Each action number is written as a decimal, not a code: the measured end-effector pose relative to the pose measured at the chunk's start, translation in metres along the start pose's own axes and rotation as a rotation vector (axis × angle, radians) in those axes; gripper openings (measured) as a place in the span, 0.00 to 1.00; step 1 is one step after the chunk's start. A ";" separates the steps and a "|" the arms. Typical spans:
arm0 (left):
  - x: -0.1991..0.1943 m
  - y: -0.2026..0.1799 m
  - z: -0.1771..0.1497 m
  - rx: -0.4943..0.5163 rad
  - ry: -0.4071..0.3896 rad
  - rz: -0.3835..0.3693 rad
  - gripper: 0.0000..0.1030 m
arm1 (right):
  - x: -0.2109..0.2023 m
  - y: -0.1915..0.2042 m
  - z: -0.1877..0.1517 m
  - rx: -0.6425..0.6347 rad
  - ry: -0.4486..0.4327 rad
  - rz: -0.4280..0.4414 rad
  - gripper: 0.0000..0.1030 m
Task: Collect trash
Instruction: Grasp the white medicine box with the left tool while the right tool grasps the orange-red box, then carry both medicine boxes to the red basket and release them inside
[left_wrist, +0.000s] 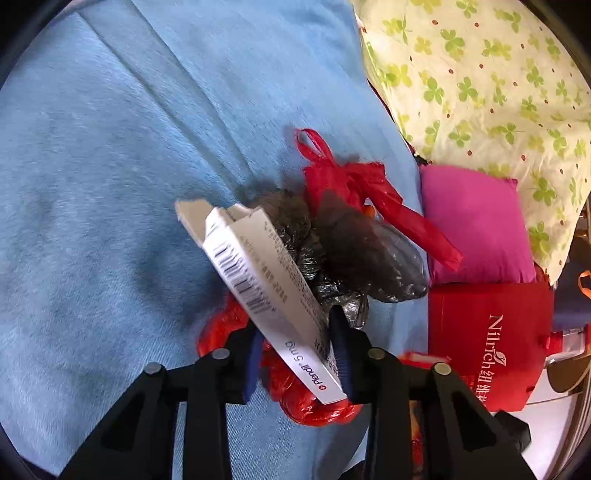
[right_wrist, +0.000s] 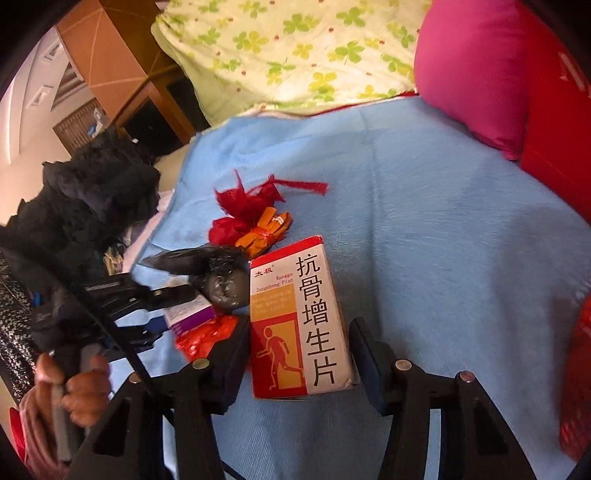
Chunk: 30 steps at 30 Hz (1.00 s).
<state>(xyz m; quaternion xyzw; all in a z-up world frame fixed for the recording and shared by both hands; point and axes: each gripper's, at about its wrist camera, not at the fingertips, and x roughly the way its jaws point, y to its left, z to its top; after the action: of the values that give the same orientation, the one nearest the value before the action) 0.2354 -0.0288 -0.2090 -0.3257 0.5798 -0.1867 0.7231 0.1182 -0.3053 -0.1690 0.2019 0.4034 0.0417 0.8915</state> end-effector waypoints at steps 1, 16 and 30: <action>-0.006 -0.004 -0.004 0.019 -0.009 0.000 0.30 | -0.010 0.001 -0.003 -0.005 -0.011 -0.001 0.55; -0.150 -0.131 -0.105 0.559 -0.358 0.143 0.28 | -0.143 0.039 -0.019 -0.043 -0.247 0.087 0.55; -0.173 -0.224 -0.203 0.934 -0.552 0.246 0.28 | -0.262 0.014 -0.039 0.001 -0.494 0.047 0.55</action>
<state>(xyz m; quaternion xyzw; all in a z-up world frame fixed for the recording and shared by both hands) 0.0198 -0.1289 0.0456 0.0628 0.2582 -0.2457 0.9322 -0.0851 -0.3425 -0.0025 0.2158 0.1685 0.0114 0.9617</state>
